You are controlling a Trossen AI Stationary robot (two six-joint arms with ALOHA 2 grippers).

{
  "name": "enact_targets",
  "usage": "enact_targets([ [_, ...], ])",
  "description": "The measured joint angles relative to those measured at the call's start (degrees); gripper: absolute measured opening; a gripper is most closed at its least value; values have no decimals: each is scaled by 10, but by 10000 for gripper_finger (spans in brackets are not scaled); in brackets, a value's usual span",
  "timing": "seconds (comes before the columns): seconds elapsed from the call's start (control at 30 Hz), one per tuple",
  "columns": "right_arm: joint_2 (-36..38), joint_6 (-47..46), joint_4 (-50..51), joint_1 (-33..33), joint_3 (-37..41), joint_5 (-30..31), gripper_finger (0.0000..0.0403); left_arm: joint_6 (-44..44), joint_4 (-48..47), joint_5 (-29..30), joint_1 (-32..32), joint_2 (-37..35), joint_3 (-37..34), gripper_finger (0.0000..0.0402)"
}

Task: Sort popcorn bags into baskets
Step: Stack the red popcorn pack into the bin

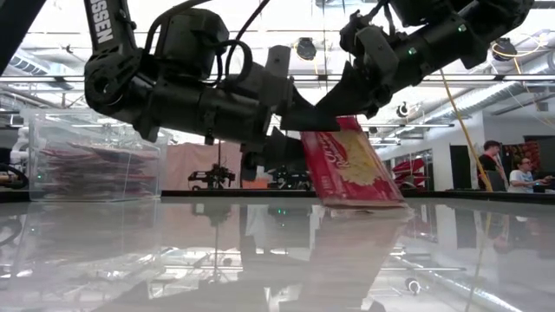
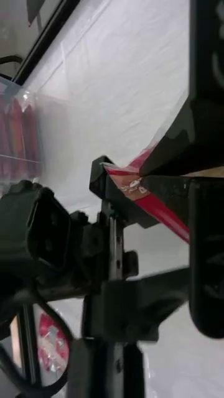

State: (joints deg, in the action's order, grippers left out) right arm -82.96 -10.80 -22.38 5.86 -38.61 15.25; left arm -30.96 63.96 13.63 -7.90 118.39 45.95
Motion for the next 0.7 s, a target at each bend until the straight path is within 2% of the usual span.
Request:
enact_targets([
  [0.1, 0, -2, -2, 1, 0, 0, 0, 21, -5, 1, 3, 0, 0, 196],
  [0.33, 0, -11, 0, 3, 0, -2, 0, 65, -17, -10, 3, 0, 0, 51],
  [0.4, 6, -19, 3, 3, 0, -4, 1, 74, -16, -19, 5, 0, 0, 20],
  [0.53, 34, -23, 19, 7, 0, 10, 20, 81, -15, -48, 9, 0, 0, 30],
  [0.63, 73, -34, 59, 21, 0, 61, 46, 83, -19, -77, 11, -7, -3, 43],
  [0.7, 104, -42, 100, 33, 0, 88, 67, 85, -21, -91, 14, -15, -6, 38],
])
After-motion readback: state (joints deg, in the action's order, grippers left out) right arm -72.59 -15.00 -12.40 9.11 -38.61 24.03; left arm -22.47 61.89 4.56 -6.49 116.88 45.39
